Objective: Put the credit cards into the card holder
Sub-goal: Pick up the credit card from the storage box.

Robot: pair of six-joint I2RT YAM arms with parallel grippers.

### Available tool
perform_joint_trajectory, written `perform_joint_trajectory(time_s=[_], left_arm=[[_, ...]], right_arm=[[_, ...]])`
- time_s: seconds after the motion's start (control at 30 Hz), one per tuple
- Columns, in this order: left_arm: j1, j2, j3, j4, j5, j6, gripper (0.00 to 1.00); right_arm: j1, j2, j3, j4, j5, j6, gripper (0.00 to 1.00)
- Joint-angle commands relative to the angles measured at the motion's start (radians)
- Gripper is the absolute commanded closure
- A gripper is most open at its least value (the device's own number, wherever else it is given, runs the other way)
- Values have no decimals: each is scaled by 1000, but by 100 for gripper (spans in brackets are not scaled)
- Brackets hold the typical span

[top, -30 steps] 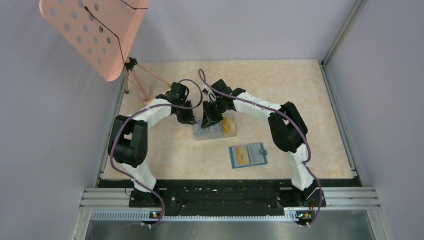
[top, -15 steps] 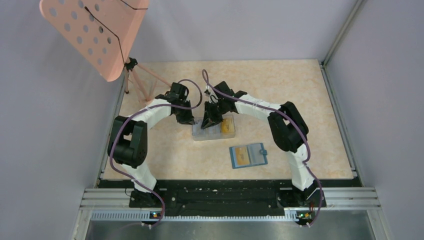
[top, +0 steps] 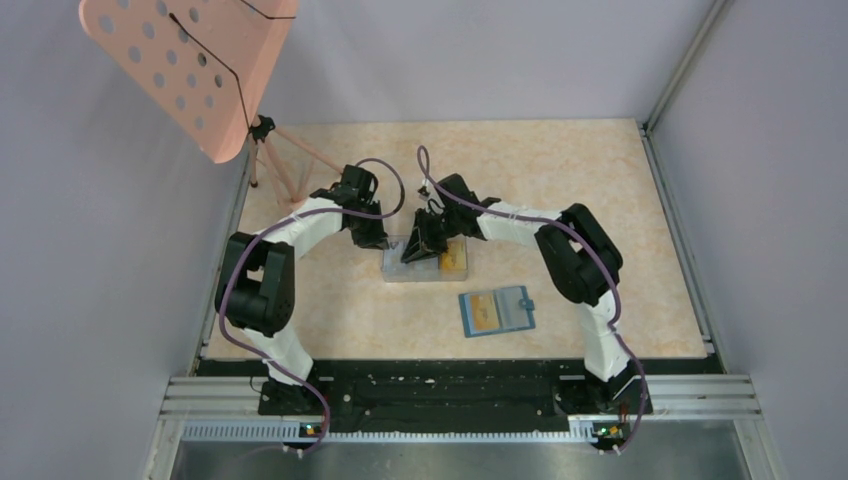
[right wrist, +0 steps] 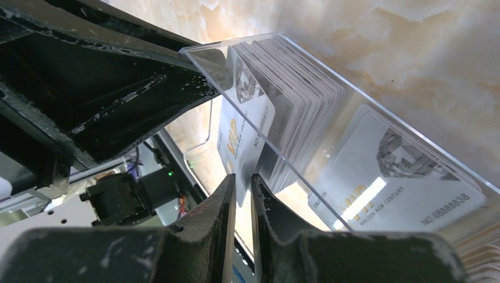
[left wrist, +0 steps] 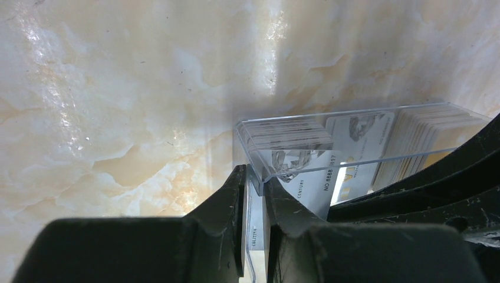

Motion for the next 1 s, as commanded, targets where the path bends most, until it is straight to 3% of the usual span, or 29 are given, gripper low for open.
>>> perform_joint_trajectory(time_s=[0.0,0.23,0.5,0.6,0.73,0.83,0.97], left_arm=[[-13,-27,5,23,55,-35,89],[-12,-73,6,33,87,-50,81],[-10,-87,-10,71,150,-89,80],[-9,-90,-11,63,140,-88,79],[-10,-104,-5,49,116,-85,76],[-9,-117,6,34,101,-77,72],[-10,-124,29,14,100,-68,69]], right_arm=[[18,-78,-24,207,-77,80,85],[15,-100,-62,261,-58,99,85],[13,-70,-70,285,-49,116,85],[13,-62,-59,264,-41,108,88],[13,-63,-31,169,4,50,100],[13,-68,-3,59,39,1,100],[13,-76,-1,52,29,-17,99]])
